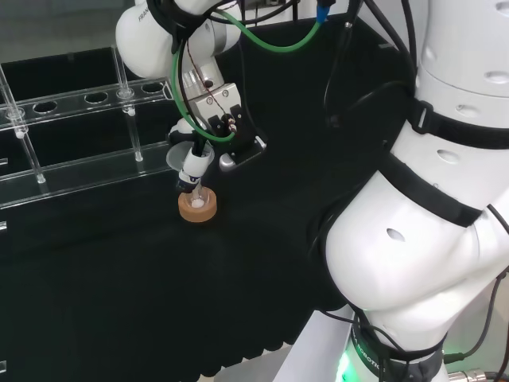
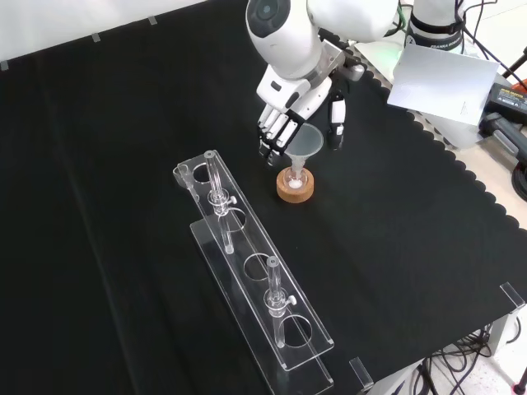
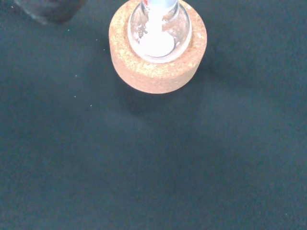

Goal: Remove the funnel from the round-bottom flask.

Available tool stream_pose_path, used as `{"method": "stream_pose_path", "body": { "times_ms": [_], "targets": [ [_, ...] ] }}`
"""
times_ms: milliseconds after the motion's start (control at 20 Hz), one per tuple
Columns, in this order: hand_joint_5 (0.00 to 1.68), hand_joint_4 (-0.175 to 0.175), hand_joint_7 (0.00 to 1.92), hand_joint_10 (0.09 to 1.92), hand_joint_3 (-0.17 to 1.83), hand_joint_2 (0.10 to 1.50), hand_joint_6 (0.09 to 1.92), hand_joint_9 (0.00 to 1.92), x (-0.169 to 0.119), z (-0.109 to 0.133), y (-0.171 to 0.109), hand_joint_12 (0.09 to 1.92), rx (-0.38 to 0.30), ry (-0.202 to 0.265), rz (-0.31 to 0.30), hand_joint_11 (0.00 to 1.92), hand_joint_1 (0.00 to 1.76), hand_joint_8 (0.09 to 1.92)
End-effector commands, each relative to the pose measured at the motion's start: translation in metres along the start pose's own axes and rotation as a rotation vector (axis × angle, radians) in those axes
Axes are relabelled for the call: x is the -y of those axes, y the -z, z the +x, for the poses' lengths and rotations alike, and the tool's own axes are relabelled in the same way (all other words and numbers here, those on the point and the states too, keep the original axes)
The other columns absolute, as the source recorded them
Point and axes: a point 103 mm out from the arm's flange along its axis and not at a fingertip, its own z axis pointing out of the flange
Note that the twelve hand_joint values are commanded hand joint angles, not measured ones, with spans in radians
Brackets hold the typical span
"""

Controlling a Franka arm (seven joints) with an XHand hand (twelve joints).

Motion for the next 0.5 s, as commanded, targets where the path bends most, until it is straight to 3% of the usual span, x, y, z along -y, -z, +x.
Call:
{"method": "stream_pose_path", "body": {
  "times_ms": [50,300,500],
  "targets": [
    [0.37,-0.021,0.09,0.71,-0.17,0.93,0.09,0.32,0.001,0.000,-0.001,1.46,0.042,-0.033,-0.049,0.34,0.76,0.63],
    [0.50,-0.019,0.24,0.62,-0.17,1.04,0.09,0.49,0.004,0.000,0.006,1.37,0.063,-0.049,-0.091,0.46,0.79,0.66],
    [0.53,-0.022,0.28,0.60,-0.17,1.07,0.09,0.56,0.006,0.002,0.014,1.34,0.076,-0.047,-0.080,0.50,0.81,0.67]
  ]
}}
